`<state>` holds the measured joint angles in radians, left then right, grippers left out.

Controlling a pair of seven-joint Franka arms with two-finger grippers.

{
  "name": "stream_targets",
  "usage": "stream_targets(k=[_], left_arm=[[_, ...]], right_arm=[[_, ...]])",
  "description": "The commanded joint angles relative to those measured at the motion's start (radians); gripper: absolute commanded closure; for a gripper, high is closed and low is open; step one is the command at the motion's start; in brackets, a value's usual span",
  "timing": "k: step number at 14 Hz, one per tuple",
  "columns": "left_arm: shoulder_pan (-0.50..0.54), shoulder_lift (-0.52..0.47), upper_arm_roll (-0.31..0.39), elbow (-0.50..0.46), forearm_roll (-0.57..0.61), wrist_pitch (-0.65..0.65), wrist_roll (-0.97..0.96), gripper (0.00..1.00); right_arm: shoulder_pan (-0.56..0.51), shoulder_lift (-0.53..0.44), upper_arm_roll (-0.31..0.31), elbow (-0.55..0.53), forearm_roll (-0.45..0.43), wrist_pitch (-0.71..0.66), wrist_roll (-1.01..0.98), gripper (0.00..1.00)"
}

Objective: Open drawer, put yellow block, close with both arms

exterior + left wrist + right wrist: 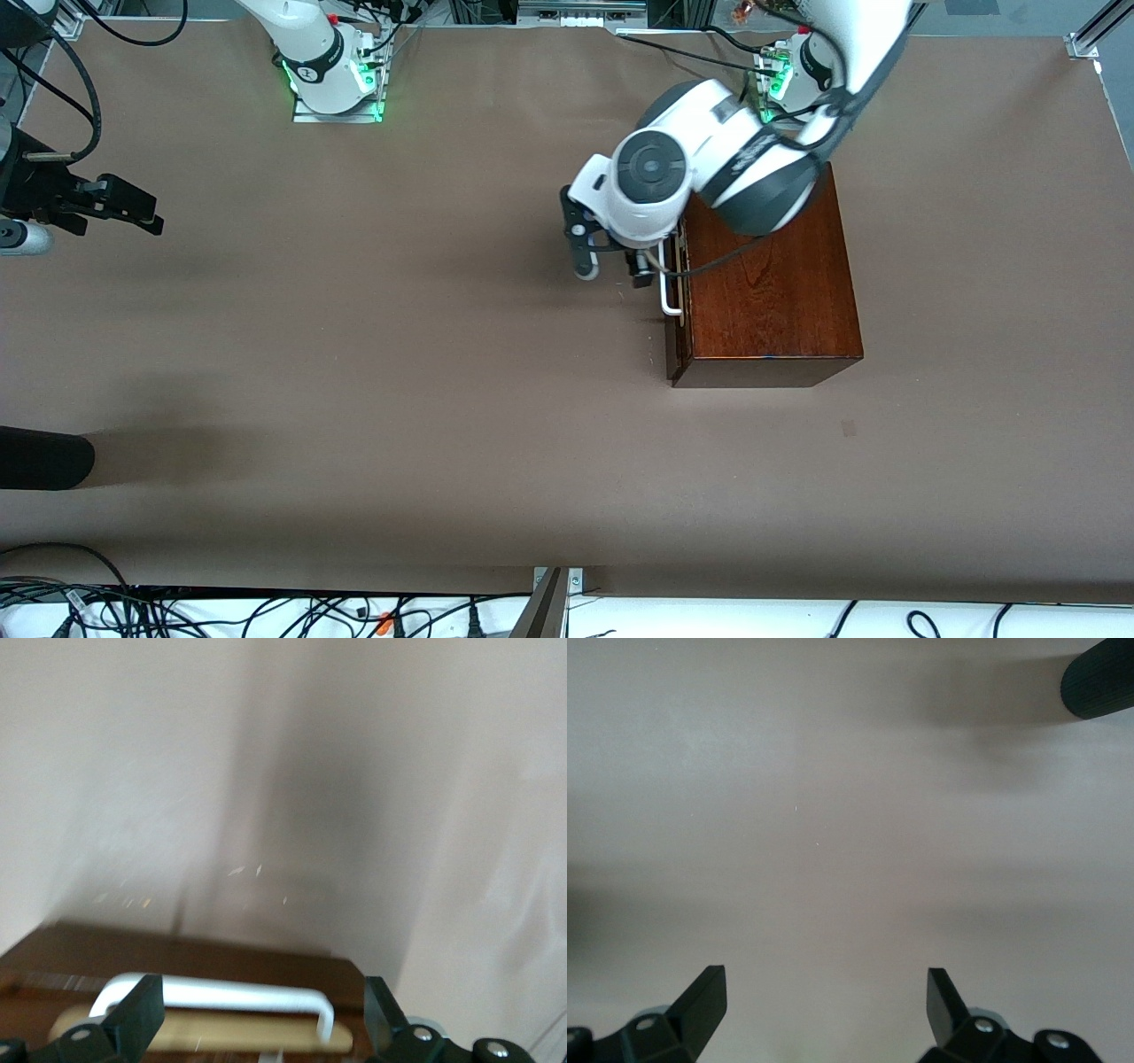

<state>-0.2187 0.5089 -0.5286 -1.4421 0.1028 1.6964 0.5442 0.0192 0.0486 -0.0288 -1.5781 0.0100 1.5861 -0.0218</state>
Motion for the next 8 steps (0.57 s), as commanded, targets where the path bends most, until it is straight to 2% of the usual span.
stream_targets(k=[1,8], left_arm=[[0.128,-0.108,-0.011,-0.015,-0.041,-0.067,-0.052,0.00],[0.307,-0.259,-0.001,-0.012,-0.028,-0.208,-0.165,0.00]], right_arm=[[-0.015,-0.019,0.013,-0.017,-0.005,0.006,-0.006,0.00],[-0.015,-0.018,0.015,-0.017,-0.005,0.005,-0.006,0.00]])
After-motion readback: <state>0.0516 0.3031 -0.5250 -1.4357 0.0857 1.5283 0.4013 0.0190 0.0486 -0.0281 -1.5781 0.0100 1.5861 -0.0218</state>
